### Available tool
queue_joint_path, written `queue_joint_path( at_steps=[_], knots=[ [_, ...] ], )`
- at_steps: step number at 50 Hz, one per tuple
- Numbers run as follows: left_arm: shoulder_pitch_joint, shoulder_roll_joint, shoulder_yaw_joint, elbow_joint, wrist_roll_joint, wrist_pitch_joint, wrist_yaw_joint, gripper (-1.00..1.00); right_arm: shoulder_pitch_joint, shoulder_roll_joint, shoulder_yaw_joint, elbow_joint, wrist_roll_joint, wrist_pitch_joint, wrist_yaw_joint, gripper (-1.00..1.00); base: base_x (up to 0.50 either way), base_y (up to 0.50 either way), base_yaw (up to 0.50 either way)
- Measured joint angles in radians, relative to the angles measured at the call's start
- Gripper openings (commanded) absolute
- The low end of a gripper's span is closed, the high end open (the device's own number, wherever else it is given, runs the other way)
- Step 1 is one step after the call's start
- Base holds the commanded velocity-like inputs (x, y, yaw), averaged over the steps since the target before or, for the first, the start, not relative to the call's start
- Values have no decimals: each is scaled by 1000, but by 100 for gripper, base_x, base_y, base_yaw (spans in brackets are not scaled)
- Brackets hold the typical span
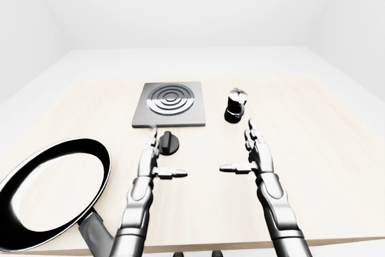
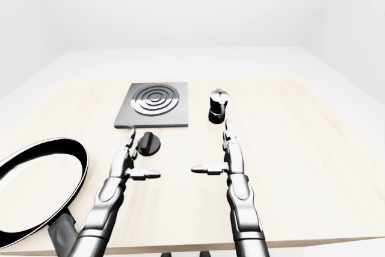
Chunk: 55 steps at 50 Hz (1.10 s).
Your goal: Turn on the stove.
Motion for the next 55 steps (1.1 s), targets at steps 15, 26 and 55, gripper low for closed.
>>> queue_joint_path(
  at_steps=[15,26,55],
  knots=[
    [-12,0,-1,31,7,-2,1,100,1,0,0,1,1,0,2,100,0,0,0],
    [-23,1,-3,63,12,-15,-2,100,1,0,0,4,1,-1,3,100,0,0,0],
    [10,-12,-35,23,56,7,-42,100,-4,-1,0,16,-1,-6,4,100,0,0,0]
  ],
)
